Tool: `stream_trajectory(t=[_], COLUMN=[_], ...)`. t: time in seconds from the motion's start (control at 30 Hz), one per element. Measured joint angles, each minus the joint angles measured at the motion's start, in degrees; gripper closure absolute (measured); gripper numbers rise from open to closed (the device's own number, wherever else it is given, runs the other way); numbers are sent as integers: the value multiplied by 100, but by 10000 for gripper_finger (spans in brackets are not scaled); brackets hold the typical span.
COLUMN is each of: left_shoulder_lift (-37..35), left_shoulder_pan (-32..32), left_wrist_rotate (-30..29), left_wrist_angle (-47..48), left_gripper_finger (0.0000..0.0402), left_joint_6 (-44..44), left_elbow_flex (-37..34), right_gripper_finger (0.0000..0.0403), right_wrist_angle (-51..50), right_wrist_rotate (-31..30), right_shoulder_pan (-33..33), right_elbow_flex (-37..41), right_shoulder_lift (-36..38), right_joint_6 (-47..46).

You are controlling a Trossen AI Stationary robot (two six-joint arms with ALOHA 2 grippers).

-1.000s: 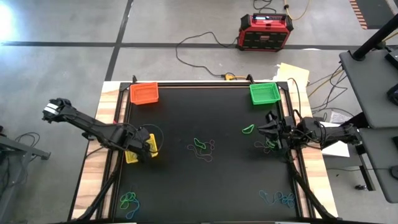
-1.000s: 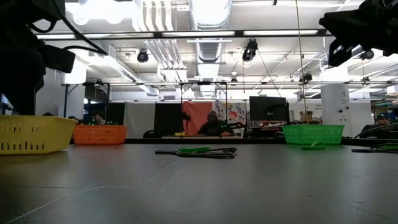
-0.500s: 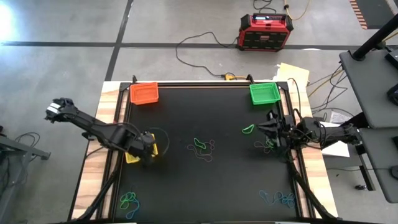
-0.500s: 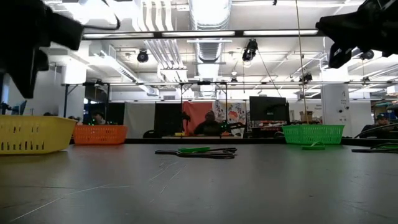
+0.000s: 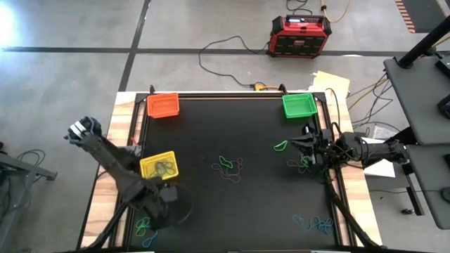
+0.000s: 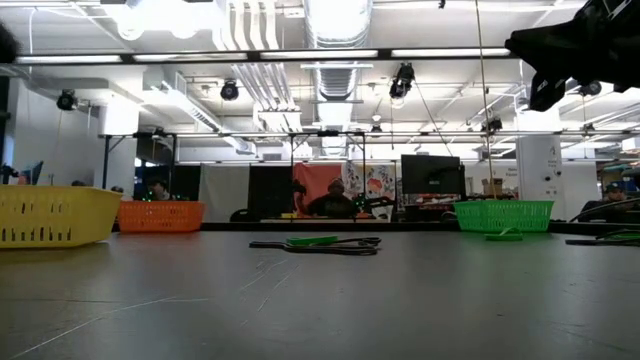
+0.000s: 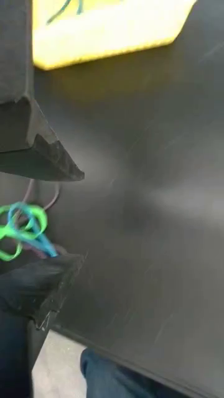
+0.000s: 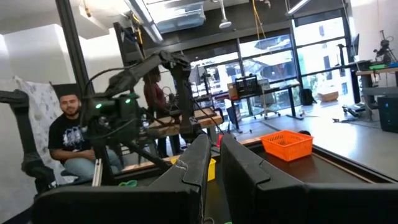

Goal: Sort rubber bands into baskets
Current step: Put the blue rubber band into the yellow bin

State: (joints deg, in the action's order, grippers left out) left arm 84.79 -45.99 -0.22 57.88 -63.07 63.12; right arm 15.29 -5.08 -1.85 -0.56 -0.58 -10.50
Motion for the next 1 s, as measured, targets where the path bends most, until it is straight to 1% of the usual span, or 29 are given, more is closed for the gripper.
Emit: stream_trajectory(t=[0.13,0.3,0.43,0.57,0.73,0.87,0.93,1.0], left_shoulder_lift=[430,1034,1322,1420,1486,1463,1458,1456], left_shoulder_pan=[-453,-874,-1097,-1326,-1475,-1472,-1472,-1474], left_wrist_rotate=[132,511,506,394,83,121,128,172], left_wrist_angle=[-298,-349,-487,-860,-838,-1146,-1375,-1404], left_gripper_finger=[216,216,216,216,216,217,219,224], left_joint_6=[-499,-658,-922,-1166,-1028,-986,-947,-947], left_elbow_flex=[137,340,383,209,-37,-329,-370,-378], right_gripper_finger=[369,369,369,369,369,369,369,369], right_wrist_angle=[0,0,0,-1,0,-4,-16,-32], right_wrist_rotate=[2,2,2,2,0,-2,0,0], right_shoulder_pan=[0,0,0,0,0,0,0,0], right_elbow_flex=[0,0,0,-1,0,-1,-2,0], right_shoulder_lift=[0,0,0,0,0,0,0,0], right_joint_6=[0,0,0,-2,-146,-249,-374,-447])
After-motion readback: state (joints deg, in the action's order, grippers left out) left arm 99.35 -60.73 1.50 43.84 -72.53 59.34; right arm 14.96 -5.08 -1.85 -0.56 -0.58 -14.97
